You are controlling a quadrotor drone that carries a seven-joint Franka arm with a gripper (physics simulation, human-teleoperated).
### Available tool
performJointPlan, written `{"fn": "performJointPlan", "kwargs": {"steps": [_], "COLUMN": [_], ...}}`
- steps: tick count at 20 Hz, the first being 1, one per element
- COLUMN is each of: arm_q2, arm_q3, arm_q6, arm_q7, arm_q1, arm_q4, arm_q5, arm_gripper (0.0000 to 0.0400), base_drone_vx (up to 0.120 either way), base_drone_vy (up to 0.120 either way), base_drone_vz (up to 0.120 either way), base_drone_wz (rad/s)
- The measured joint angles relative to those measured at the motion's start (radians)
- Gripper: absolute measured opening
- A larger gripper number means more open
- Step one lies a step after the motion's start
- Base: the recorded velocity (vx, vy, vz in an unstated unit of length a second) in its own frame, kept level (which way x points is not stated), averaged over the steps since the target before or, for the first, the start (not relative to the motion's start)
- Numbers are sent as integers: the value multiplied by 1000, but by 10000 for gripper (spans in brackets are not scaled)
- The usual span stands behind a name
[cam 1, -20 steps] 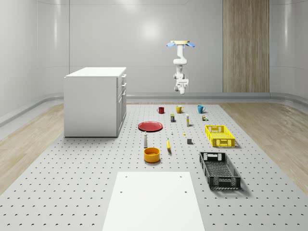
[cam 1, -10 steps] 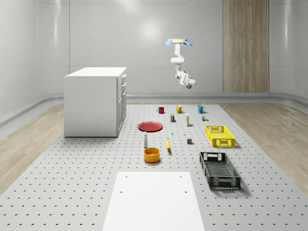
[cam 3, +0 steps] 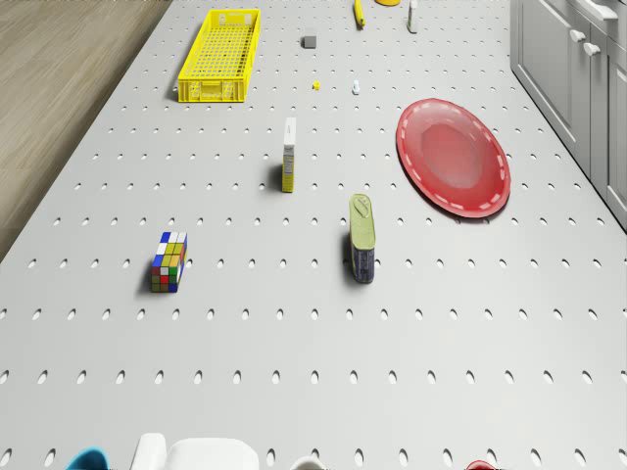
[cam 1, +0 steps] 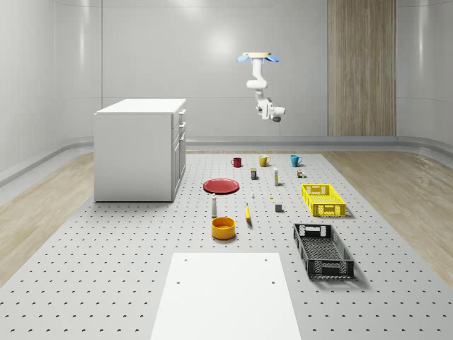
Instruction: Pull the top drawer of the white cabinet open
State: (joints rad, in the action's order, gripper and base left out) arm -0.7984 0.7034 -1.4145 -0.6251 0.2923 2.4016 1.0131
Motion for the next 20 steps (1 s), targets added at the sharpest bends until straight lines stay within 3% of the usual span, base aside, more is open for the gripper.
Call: {"fn": "performJointPlan", "kwargs": {"steps": [13, 20], "arm_q2": [-64, -96], "arm_q3": [58, 79], "arm_q6": [-67, -101], "arm_q7": [-27, -45], "arm_q1": [93, 135], "arm_q4": [23, 28], "arm_q5": [-16, -37], "arm_gripper": [305, 305], "base_drone_vx": [120, 120], "base_drone_vy": [-120, -120], "base_drone_vz": [120, 11], "base_drone_wz": [0, 0]}}
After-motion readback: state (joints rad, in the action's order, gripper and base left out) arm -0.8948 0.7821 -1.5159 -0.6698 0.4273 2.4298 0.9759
